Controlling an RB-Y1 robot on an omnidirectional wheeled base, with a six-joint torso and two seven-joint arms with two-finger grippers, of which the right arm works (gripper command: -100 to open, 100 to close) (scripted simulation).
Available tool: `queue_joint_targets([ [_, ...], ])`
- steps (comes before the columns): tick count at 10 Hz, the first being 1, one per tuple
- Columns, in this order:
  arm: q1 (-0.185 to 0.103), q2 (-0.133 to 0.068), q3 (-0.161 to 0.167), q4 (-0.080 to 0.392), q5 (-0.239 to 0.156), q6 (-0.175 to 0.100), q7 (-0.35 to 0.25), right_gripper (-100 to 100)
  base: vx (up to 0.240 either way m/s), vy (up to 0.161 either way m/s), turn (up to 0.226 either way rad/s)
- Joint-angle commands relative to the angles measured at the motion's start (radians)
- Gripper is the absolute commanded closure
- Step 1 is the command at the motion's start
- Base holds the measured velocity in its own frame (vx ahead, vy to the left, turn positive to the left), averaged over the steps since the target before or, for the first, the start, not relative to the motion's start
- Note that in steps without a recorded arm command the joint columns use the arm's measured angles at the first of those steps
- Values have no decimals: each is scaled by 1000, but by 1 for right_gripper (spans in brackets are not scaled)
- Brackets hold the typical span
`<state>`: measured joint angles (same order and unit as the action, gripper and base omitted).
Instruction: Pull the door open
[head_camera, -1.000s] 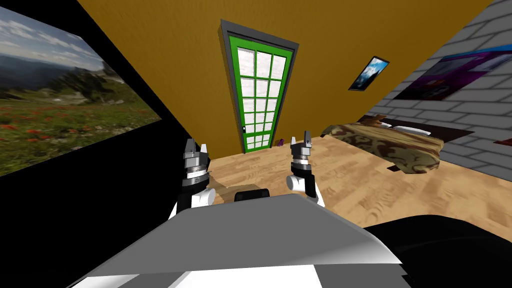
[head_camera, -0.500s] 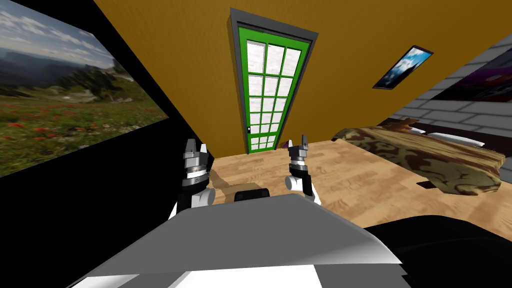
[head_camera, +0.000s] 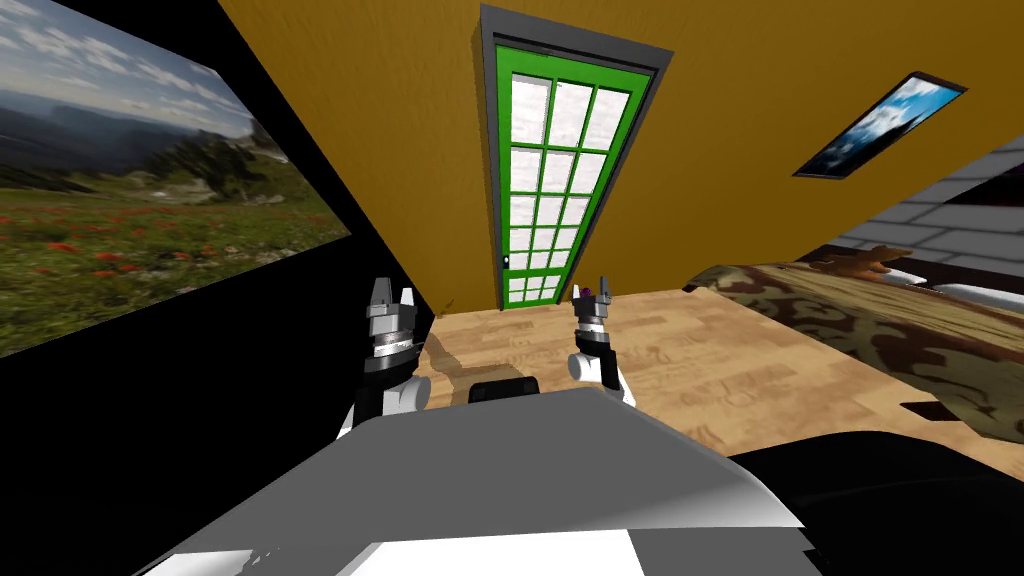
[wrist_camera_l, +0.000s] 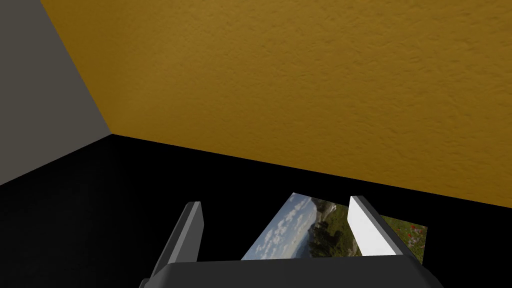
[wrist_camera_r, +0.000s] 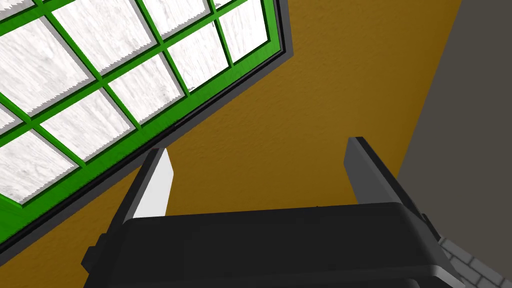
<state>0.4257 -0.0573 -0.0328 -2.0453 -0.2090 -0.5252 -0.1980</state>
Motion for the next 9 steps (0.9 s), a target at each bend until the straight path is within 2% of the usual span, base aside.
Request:
queue_joint_targets([
  [1, -10, -8, -2, 33, -20, -11, -28, -100, 85, 4, 111],
  [2, -16, -14, 0, 69, -42, -25, -59, -100, 114, 9, 203],
  [9, -39, -34, 8, 202, -125, -75, -177, -100, 110, 0, 148],
])
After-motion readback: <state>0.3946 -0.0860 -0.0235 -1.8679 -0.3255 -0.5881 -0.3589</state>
